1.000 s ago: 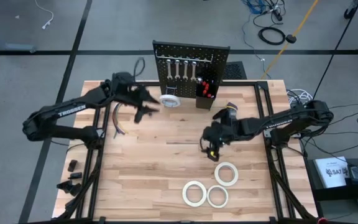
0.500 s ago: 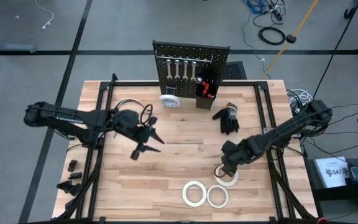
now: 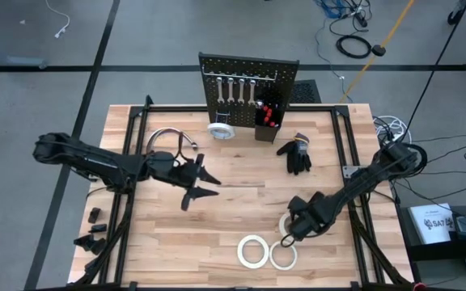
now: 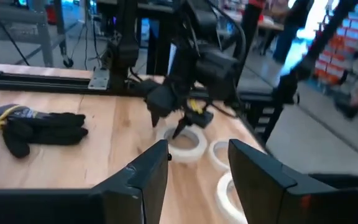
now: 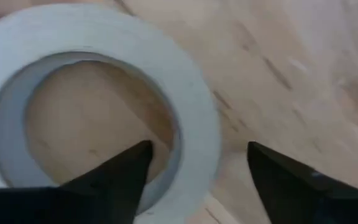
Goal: Hang tools onto peg board
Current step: Hang the white tape on the peg board
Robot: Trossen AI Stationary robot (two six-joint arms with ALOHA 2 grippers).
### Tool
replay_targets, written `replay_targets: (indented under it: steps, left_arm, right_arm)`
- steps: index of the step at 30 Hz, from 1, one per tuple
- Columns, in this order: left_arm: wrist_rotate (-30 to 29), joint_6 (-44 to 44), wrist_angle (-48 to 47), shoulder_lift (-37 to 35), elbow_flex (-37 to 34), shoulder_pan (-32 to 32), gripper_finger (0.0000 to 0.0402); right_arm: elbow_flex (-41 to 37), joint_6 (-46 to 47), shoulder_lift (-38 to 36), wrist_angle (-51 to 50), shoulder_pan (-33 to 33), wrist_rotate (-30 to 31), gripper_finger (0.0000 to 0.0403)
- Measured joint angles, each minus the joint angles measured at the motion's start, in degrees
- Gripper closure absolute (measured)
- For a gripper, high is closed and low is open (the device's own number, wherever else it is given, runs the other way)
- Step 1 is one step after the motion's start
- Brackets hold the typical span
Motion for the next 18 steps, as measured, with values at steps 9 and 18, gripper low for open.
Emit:
replay_targets:
  steps: [9,18]
  left_arm:
    - [-5.07,-15.4,11.24,10.36,-0.04,-0.04,0.0233]
    - [-5.93,-47.94,17.2,28.1,2.61,-1.49,0.0233]
  right_arm:
    - [4.07,-4.38,1.73,-0.89,-0.06,1.79,0.0342]
    - [14.27,-18.54,0.61,0.09,-7.92,26.23,0.0342]
